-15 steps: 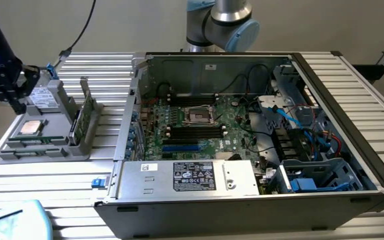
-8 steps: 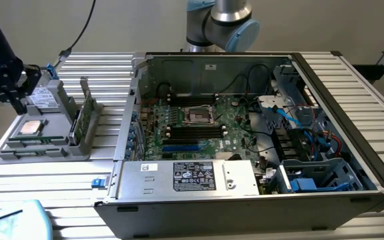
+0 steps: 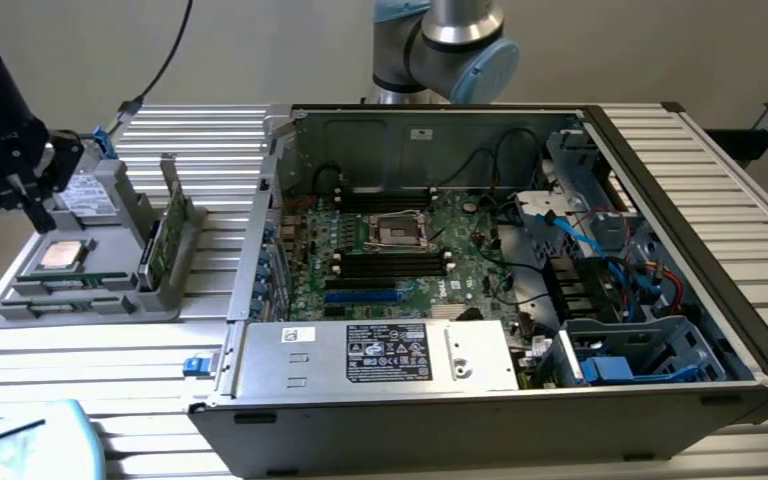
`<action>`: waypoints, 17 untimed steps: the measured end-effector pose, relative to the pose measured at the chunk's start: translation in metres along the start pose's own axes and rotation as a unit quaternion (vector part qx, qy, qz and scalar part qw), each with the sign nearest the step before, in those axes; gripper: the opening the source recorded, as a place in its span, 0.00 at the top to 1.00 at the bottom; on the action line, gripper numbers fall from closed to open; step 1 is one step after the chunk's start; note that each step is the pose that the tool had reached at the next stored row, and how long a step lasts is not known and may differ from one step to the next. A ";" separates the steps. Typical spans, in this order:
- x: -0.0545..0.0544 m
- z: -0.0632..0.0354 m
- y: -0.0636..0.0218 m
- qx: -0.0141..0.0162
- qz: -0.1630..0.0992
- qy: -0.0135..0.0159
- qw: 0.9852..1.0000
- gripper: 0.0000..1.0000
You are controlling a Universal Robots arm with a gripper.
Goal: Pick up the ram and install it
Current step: 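Pick up the ram and move it above insertion slot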
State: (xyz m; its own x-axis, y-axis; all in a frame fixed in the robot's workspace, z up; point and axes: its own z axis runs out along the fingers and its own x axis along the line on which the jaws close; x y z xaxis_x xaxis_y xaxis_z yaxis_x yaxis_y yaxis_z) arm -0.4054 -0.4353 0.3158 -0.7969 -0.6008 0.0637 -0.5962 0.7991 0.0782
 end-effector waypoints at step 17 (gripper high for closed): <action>-0.001 0.0123 -0.0009 0.006 -0.154 0.009 0.988 0.90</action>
State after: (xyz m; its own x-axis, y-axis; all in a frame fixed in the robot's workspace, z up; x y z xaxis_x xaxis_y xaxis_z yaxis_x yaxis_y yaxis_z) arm -0.4054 -0.4353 0.3034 -0.5763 -0.8152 0.0574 -0.8108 0.5792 0.0845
